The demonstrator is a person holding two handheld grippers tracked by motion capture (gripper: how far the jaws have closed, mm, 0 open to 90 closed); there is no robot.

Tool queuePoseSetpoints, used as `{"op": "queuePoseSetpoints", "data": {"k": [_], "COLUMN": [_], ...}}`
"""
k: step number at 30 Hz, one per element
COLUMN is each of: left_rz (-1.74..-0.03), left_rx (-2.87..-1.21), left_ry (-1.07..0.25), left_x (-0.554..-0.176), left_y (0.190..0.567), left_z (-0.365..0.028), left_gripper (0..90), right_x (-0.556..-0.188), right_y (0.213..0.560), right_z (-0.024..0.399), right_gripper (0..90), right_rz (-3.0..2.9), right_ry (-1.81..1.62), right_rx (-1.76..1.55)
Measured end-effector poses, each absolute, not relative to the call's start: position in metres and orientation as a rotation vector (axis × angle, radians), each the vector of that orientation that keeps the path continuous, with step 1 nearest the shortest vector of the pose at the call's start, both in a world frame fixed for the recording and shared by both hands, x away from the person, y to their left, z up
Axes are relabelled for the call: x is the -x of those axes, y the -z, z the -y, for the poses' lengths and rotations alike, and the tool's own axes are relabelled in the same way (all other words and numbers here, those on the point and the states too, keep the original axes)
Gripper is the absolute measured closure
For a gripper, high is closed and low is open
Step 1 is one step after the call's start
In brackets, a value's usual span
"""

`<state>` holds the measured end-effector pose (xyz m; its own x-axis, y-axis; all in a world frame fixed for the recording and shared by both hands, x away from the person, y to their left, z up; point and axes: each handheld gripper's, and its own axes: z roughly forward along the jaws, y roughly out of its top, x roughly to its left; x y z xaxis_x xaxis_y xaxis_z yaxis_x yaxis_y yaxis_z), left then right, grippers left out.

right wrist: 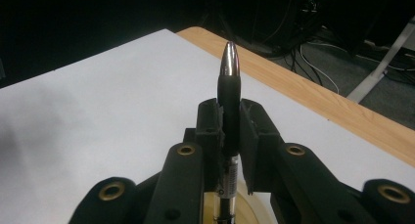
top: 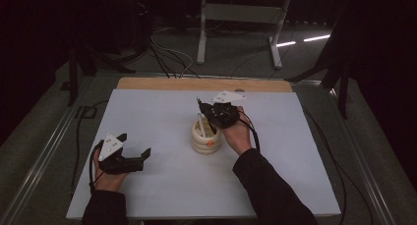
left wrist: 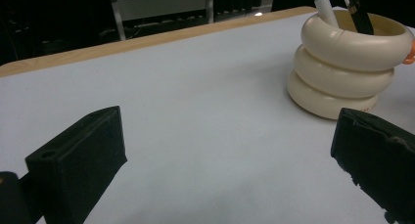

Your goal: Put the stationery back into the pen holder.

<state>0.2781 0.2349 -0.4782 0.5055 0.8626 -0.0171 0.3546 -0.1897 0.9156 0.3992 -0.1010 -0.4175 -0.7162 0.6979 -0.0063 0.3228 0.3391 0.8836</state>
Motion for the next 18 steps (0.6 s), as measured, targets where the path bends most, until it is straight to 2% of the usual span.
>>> {"op": "queuePoseSetpoints", "data": {"k": [18], "left_rz": [-1.026], "left_rx": [-1.767], "left_ry": [-0.647], "left_x": [-0.2784], "left_y": [0.4785], "left_z": [-0.2347], "left_gripper": [0.2], "right_x": [-0.3992], "right_y": [0.4276], "right_z": [0.1022], "right_gripper": [79.8], "right_rz": [-2.221], "right_ry": [-1.344], "right_rx": [-0.931]}}
